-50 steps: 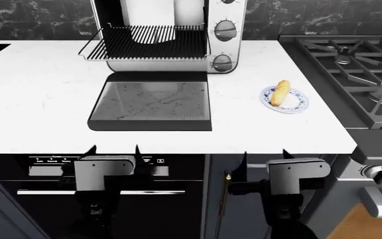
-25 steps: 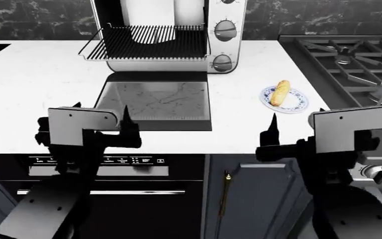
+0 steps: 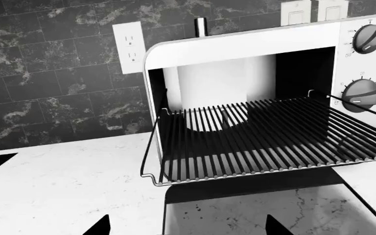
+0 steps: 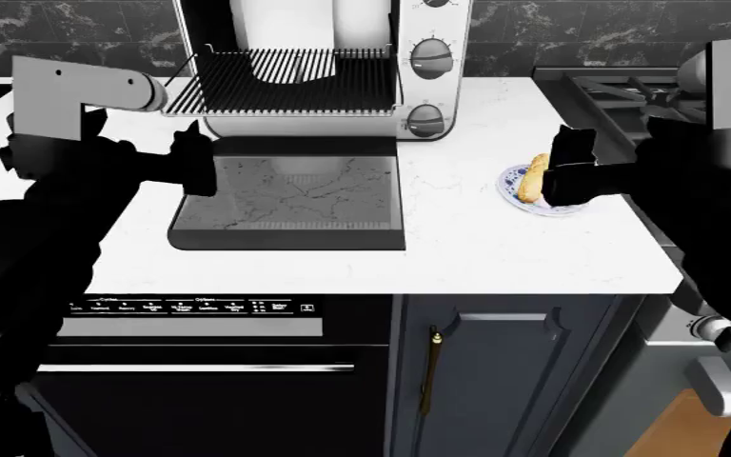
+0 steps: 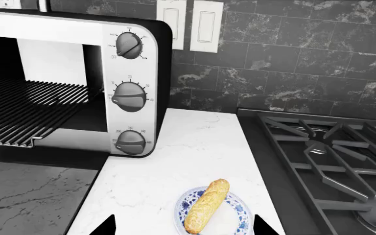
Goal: Place the baguette on the rack of the toaster oven.
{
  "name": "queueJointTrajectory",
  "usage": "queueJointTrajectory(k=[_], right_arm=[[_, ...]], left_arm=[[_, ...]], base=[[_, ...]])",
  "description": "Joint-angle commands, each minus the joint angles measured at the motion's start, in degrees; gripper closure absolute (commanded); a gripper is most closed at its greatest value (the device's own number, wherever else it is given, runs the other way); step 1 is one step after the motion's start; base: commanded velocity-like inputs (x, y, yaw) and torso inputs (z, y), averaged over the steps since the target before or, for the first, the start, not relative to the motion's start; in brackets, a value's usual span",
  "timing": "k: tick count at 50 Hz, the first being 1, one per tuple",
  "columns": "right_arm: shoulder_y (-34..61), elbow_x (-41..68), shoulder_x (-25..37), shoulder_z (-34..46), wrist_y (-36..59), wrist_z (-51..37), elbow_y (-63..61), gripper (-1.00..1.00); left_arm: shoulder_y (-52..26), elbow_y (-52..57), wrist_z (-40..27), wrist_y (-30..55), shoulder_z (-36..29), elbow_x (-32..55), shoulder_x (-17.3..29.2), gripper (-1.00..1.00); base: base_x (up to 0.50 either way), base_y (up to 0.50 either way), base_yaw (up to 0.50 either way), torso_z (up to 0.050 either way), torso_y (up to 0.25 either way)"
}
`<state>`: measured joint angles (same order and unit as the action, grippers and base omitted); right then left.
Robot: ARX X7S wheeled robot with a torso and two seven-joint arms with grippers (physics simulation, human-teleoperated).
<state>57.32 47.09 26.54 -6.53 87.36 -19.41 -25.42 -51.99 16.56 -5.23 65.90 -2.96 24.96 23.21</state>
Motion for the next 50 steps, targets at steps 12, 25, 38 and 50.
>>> queueJointTrajectory(k=[12, 25, 38, 50], right_arm=[[5.42, 10.06, 7.23, 0.08, -2.18, -4.48, 9.73, -1.00], [3.85, 10.48, 8.92, 0.72, -2.98, -5.86, 9.64, -1.00], [3.33, 12.59, 10.21, -0.09, -1.55, -8.31, 8.33, -1.00], [2.06, 16.08, 11.15, -1.78, 0.89, -12.12, 7.55, -1.00]], left_arm=[[-16.15, -16.59, 5.94, -0.40, -3.79, -0.99, 2.29, -1.00], [-17.01, -16.71, 5.91, -0.27, -3.76, -1.03, 3.11, -1.00], [-16.46, -15.75, 5.36, 0.27, -3.55, -0.70, 3.08, -1.00], [-16.66, -15.22, 5.22, 1.13, -3.92, -0.66, 3.81, -1.00]], base=[[0.12, 0.00, 0.00, 0.000, 0.000], [0.42, 0.00, 0.00, 0.000, 0.000], [0.41, 0.12, 0.00, 0.000, 0.000], [0.27, 0.27, 0.00, 0.000, 0.001]])
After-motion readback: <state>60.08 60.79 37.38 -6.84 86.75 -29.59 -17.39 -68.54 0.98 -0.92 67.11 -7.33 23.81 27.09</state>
